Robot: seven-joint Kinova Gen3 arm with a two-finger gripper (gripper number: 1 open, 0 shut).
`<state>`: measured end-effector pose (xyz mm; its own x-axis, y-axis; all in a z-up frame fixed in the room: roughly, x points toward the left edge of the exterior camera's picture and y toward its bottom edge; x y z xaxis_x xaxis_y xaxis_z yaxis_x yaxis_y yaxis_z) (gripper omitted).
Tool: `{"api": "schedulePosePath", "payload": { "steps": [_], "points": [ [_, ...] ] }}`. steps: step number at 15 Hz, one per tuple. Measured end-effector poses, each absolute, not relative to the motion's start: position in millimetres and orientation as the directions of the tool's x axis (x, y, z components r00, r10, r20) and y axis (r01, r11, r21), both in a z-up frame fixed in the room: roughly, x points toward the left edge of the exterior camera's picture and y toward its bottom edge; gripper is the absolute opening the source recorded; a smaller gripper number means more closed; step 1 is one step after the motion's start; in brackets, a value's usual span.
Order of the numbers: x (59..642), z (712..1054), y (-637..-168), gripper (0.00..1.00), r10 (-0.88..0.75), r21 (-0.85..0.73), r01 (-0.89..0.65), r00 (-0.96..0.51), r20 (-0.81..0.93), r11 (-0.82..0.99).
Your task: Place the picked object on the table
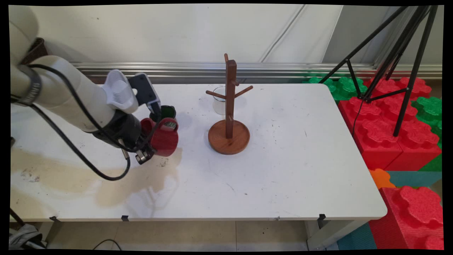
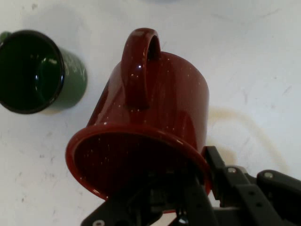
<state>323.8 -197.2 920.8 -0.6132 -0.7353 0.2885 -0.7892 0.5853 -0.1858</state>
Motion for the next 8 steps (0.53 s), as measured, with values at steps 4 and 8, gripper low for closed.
{"api": "schedulePosePath", "payload": {
  "steps": [4,8],
  "points": [
    [317,911,-205,0.0,-0.757,-0.206,-0.79,-0.612,0.229,0.577],
    [311,901,-213,0.0,-0.78,-0.226,-0.794,-0.603,0.168,0.565]
  ]
}}
